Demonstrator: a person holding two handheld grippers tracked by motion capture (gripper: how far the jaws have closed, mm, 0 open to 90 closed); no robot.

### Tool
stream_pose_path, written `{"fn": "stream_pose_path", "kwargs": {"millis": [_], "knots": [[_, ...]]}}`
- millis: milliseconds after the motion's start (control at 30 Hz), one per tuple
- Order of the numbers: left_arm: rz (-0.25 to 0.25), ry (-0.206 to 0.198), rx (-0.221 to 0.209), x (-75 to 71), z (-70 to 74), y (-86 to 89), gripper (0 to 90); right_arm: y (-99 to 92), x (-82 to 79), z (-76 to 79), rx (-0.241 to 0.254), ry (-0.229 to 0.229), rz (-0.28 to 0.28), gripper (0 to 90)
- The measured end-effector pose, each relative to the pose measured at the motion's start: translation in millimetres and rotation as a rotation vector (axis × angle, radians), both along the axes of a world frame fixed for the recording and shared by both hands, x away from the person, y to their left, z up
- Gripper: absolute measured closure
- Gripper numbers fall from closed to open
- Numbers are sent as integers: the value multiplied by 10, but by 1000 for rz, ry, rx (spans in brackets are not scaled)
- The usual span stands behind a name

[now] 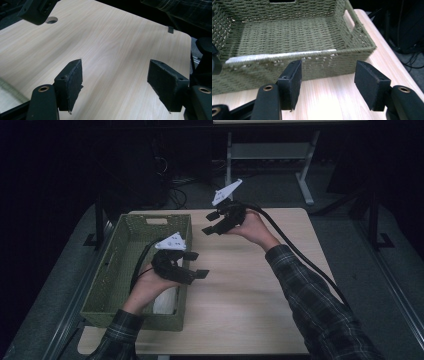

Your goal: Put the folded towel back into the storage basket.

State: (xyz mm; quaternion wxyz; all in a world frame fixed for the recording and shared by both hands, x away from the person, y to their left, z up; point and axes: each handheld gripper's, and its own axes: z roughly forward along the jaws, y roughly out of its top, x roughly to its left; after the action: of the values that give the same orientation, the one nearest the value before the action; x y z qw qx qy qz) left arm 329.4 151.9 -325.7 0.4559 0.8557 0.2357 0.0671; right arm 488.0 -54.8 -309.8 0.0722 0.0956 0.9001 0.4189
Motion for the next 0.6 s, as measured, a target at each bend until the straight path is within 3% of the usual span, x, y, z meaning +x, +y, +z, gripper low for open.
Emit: {"fn": "stream_pose_path", "kwargs": {"millis": [233,400,600], "knots": [[1,-6,4,-8,-71,-299,278,-381,-91,-93,30,6,-38,372],[-9,9,-13,-19,-176,-494,278,-635,-142,-213,34,9,-78,363],[-15,3,-3,-85,-329,-704,274,-943,-237,-378,55,10,-127,343]]}}
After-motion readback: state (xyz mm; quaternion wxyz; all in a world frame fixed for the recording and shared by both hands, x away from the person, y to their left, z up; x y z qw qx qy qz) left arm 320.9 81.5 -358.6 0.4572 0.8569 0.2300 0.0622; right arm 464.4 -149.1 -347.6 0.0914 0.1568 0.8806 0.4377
